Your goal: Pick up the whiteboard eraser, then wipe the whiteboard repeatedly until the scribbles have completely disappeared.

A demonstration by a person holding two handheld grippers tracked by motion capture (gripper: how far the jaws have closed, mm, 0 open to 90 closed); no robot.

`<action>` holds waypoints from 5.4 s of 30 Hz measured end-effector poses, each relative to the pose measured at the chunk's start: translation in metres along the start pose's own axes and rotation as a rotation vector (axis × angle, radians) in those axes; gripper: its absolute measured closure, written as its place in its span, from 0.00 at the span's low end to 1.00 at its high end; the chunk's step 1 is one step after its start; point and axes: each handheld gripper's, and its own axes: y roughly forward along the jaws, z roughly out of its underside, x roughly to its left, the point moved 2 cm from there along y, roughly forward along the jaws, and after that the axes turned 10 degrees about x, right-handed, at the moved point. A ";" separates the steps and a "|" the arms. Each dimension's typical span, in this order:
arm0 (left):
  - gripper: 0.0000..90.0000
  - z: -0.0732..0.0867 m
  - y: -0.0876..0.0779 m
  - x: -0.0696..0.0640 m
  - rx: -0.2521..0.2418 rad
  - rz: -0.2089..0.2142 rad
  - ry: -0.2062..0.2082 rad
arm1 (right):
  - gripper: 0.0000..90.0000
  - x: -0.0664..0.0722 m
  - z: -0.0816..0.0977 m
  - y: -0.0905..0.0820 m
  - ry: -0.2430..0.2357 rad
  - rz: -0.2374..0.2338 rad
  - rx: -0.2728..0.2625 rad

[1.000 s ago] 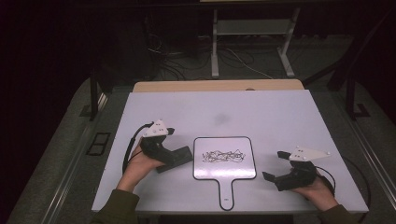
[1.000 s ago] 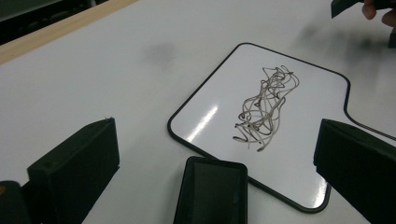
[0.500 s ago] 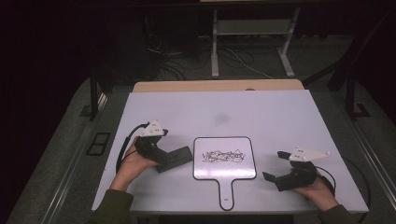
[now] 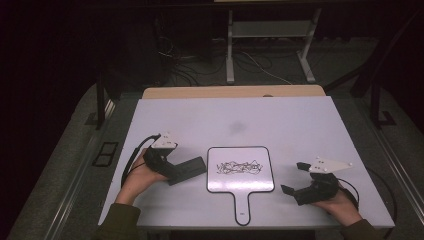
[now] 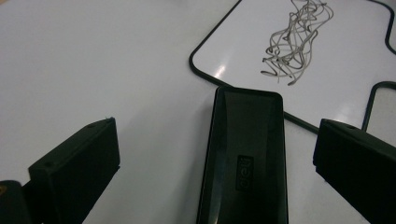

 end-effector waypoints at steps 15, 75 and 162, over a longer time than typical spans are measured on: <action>0.15 0.003 0.010 -0.004 0.076 0.048 0.044 | 0.00 0.001 0.001 0.002 -0.001 -0.007 0.011; 0.44 -0.001 0.019 -0.011 0.198 0.047 0.031 | 0.00 -0.001 0.002 0.000 0.008 -0.013 0.005; 0.44 -0.110 0.078 -0.055 0.183 0.134 0.116 | 0.00 -0.002 0.002 0.000 0.013 -0.016 0.002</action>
